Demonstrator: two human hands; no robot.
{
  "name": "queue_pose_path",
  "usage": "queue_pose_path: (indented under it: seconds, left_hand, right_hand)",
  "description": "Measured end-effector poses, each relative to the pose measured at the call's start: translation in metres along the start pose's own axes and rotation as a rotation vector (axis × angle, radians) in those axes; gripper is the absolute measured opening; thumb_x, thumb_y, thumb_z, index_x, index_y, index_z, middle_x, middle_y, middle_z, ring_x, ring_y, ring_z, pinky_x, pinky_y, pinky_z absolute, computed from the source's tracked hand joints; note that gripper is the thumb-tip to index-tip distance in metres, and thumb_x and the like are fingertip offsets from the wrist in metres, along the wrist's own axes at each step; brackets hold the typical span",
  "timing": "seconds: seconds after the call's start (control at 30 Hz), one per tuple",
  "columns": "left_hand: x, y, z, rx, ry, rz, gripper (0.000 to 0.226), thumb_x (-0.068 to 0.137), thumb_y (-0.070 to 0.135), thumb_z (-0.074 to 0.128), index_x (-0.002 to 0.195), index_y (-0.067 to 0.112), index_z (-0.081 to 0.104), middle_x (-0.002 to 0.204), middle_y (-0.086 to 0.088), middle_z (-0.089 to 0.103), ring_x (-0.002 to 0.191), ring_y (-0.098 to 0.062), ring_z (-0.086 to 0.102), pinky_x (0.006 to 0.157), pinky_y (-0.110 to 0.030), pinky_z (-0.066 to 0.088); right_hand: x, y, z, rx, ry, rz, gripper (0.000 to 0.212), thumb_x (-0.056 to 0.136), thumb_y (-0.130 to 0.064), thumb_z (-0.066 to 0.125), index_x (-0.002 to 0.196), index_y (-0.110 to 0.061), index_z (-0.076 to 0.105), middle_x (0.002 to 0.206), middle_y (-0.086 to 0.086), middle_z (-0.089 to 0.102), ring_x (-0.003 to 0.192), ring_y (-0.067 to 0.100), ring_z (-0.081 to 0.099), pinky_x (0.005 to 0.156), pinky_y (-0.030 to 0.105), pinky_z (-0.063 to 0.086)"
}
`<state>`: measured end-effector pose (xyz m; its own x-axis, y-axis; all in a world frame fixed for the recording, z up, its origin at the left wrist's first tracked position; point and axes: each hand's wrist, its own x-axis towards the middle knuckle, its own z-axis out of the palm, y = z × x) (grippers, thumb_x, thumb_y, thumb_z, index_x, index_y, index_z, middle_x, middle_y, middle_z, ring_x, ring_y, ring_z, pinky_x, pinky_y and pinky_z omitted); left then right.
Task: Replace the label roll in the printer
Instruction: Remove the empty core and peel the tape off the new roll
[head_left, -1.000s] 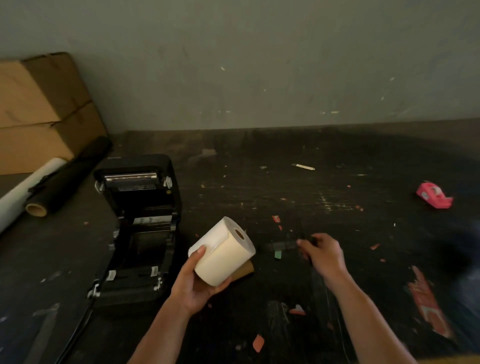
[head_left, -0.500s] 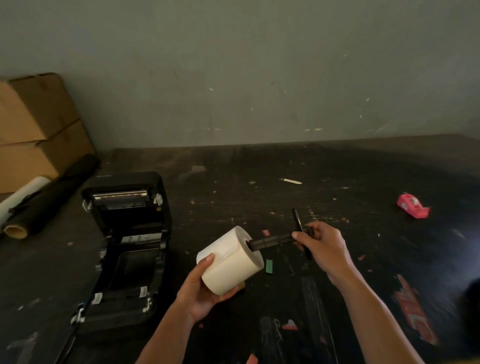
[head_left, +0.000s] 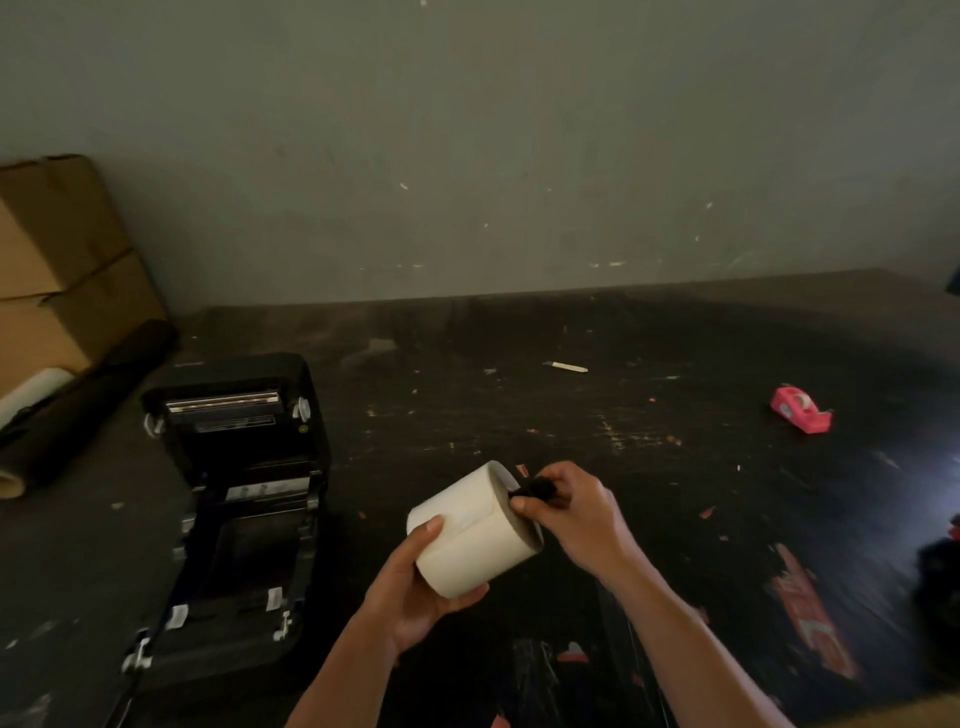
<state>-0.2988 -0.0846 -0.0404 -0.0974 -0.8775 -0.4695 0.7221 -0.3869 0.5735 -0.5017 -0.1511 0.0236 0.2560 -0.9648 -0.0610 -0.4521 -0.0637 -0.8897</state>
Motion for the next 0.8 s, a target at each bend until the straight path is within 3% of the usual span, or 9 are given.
queue_pose_path:
  seconds: [0.1, 0.27, 0.37, 0.6, 0.7, 0.8]
  left_hand:
    - [0.002, 0.0, -0.002, -0.023, -0.002, -0.004, 0.052, 0.07, 0.026, 0.077, 0.118, 0.024, 0.057, 0.103, -0.024, 0.071, 0.095, -0.046, 0.066, 0.076, -0.06, 0.052]
    - [0.005, -0.002, -0.003, -0.004, 0.011, -0.015, 0.057, 0.064, 0.027, 0.079, 0.116, 0.023, 0.057, 0.101, -0.024, 0.071, 0.092, -0.045, 0.067, 0.074, -0.059, 0.053]
    - [0.006, -0.003, -0.005, 0.001, 0.015, -0.009, 0.056, 0.065, 0.027, 0.079, 0.117, 0.023, 0.057, 0.107, -0.024, 0.069, 0.094, -0.045, 0.067, 0.076, -0.059, 0.053]
    - [0.011, -0.001, -0.002, 0.069, -0.001, 0.013, 0.056, 0.065, 0.026, 0.078, 0.117, 0.022, 0.057, 0.099, -0.019, 0.073, 0.092, -0.041, 0.069, 0.073, -0.056, 0.055]
    - [0.013, -0.001, 0.001, 0.088, -0.008, 0.036, 0.056, 0.066, 0.025, 0.078, 0.118, 0.021, 0.057, 0.102, -0.019, 0.073, 0.093, -0.04, 0.069, 0.074, -0.056, 0.055]
    - [0.013, -0.001, 0.003, 0.094, -0.003, 0.045, 0.06, 0.065, 0.025, 0.08, 0.12, 0.021, 0.057, 0.111, -0.021, 0.068, 0.098, -0.041, 0.067, 0.074, -0.056, 0.055]
  right_hand:
    - [-0.003, 0.003, 0.008, 0.077, 0.013, 0.011, 0.04, 0.08, -0.036, 0.072, 0.116, -0.026, 0.057, 0.109, -0.008, 0.065, 0.101, 0.007, 0.061, 0.079, 0.027, 0.051]
    - [-0.007, 0.008, 0.019, 0.096, -0.012, 0.019, 0.02, 0.087, -0.042, 0.06, 0.105, -0.034, 0.059, 0.106, -0.01, 0.062, 0.099, 0.007, 0.06, 0.086, 0.035, 0.052]
    - [-0.009, 0.008, 0.024, 0.105, -0.017, 0.027, 0.015, 0.096, -0.036, 0.049, 0.106, -0.037, 0.058, 0.107, -0.01, 0.061, 0.098, 0.005, 0.058, 0.084, 0.031, 0.051]
    - [-0.011, 0.005, 0.028, 0.165, 0.008, 0.105, 0.012, 0.098, -0.033, 0.044, 0.103, -0.033, 0.055, 0.104, -0.004, 0.06, 0.094, 0.009, 0.059, 0.08, 0.033, 0.051]
    - [-0.012, 0.002, 0.028, 0.24, 0.021, 0.175, 0.018, 0.097, -0.04, 0.044, 0.108, -0.029, 0.054, 0.106, 0.0, 0.058, 0.097, 0.013, 0.058, 0.088, 0.041, 0.051]
    - [-0.014, 0.0, 0.027, 0.344, -0.017, 0.263, 0.044, 0.088, -0.055, 0.052, 0.122, -0.028, 0.047, 0.107, -0.006, 0.05, 0.1, 0.013, 0.052, 0.086, 0.039, 0.047]
